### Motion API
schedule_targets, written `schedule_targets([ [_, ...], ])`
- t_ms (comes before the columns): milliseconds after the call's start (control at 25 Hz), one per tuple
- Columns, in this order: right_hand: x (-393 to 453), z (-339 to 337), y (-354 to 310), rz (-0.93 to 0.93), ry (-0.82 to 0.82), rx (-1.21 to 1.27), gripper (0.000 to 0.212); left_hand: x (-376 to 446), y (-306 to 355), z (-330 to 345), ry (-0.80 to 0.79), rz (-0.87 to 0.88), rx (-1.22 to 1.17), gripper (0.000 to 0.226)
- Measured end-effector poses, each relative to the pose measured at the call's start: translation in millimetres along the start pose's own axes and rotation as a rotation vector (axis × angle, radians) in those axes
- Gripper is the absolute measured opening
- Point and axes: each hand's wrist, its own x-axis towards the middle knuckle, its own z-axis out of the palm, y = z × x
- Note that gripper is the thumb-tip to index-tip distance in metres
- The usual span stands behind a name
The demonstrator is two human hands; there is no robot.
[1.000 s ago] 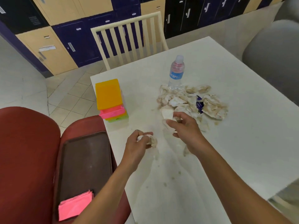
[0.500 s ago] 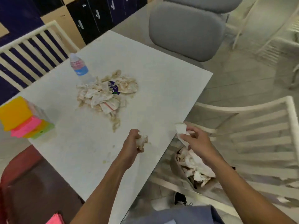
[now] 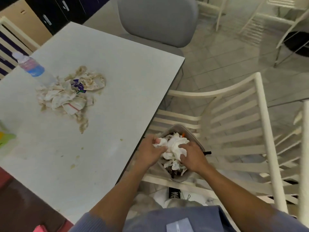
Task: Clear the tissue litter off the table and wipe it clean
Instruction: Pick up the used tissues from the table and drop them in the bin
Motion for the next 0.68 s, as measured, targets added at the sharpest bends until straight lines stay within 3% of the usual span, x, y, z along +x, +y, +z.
schedule_targets([
  [120, -4.2, -15.4, -2.2, -0.017, 0.136, 0.132, 0.037, 3.3, -8.7, 20.0, -0.063, 0.004, 0.045, 0.025],
  [320, -7.7, -27.7, -24.5, -0.065, 0.187, 0.221, 0.030, 7.1, -16.0, 15.0, -0.077, 0.039, 0.117, 0.028],
  [680, 16.1, -18.0, -176.9, -0.299, 0.131, 0.317, 0.023, 10.7, -30.0, -119.5, 0.141, 0.027, -0.037, 0.012],
])
